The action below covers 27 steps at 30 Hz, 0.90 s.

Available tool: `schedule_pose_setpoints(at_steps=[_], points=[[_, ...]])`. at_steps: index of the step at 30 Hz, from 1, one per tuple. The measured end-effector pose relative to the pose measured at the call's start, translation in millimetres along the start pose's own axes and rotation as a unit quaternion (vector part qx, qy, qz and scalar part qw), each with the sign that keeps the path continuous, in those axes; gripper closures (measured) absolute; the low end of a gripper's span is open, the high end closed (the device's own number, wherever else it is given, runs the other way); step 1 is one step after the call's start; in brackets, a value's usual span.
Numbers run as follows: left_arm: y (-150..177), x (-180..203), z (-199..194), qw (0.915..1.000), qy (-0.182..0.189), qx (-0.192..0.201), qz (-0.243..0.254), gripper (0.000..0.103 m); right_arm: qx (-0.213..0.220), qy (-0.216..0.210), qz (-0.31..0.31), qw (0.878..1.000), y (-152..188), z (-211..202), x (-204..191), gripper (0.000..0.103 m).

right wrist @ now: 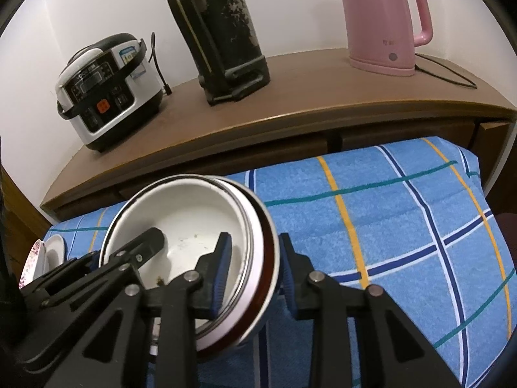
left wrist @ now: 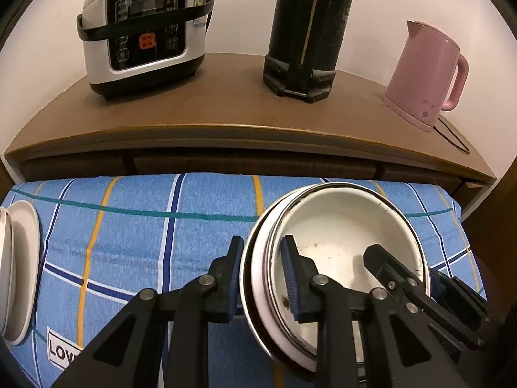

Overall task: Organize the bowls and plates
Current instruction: 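Lift the nested bowls with both grippers and carry them toward the plate stack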

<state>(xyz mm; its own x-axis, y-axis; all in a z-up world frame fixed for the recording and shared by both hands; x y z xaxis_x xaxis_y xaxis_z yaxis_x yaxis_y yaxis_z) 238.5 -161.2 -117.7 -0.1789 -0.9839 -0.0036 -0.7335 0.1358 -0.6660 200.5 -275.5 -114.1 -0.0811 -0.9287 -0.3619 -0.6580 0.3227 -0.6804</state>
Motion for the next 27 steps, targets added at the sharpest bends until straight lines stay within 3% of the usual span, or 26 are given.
schedule_pose_setpoints(at_steps=[27], points=[[42.1,-18.9,-40.1,0.9999,-0.008,-0.007,-0.004,0.076,-0.017,-0.005,-0.008,1.0,42.7,-38.5,-24.2,0.074]])
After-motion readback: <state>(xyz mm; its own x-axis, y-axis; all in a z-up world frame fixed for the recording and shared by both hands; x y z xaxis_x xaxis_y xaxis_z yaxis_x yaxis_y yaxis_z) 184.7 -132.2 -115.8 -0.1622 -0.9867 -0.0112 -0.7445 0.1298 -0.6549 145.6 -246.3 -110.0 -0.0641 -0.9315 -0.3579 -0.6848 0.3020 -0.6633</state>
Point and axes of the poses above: each gripper's, at about its wrist camera, not at the fingertips, and z roughly the way its jaws point, x to its right, y to its underside, the point moved 10 cm from there along z, roughly the way its jaws point, and after that the axes turned 10 degrees about -y, right-handed, at the moved point
